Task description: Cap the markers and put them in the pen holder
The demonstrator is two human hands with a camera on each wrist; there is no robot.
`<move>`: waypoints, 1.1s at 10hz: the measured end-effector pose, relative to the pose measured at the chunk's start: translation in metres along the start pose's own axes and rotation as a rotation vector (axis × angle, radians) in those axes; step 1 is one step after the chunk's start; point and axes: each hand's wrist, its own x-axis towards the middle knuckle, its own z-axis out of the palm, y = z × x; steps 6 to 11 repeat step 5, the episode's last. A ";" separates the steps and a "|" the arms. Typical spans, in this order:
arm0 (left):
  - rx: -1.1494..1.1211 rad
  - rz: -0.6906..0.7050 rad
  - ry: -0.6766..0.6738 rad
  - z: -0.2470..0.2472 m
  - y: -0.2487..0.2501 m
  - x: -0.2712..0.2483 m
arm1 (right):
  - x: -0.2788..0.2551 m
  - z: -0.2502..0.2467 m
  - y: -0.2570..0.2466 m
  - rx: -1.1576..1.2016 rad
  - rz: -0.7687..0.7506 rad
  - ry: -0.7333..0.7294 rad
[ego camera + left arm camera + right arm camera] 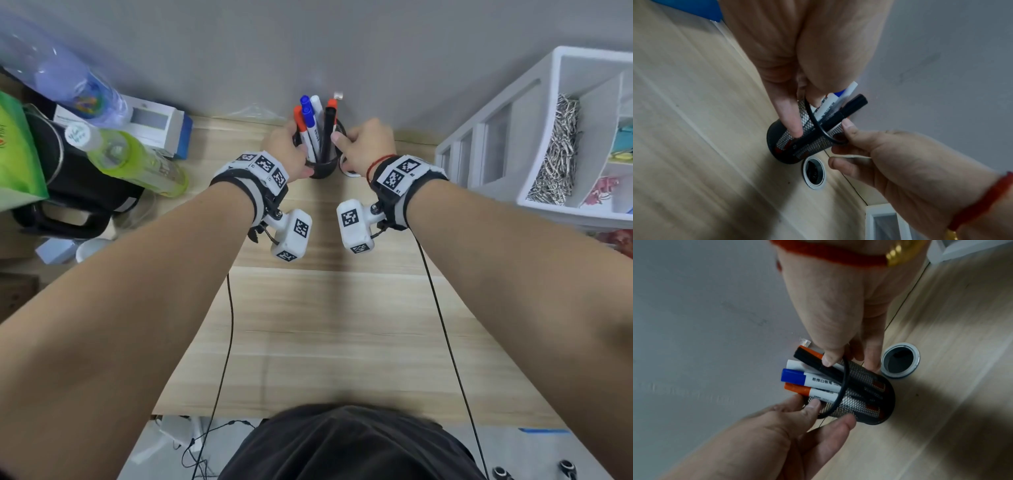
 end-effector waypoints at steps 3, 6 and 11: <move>-0.089 -0.144 0.024 -0.019 0.010 -0.022 | -0.023 -0.017 -0.016 -0.089 0.059 0.010; -0.088 -0.032 0.071 -0.030 0.036 -0.051 | -0.052 -0.049 -0.034 -0.072 0.010 0.039; -0.088 -0.032 0.071 -0.030 0.036 -0.051 | -0.052 -0.049 -0.034 -0.072 0.010 0.039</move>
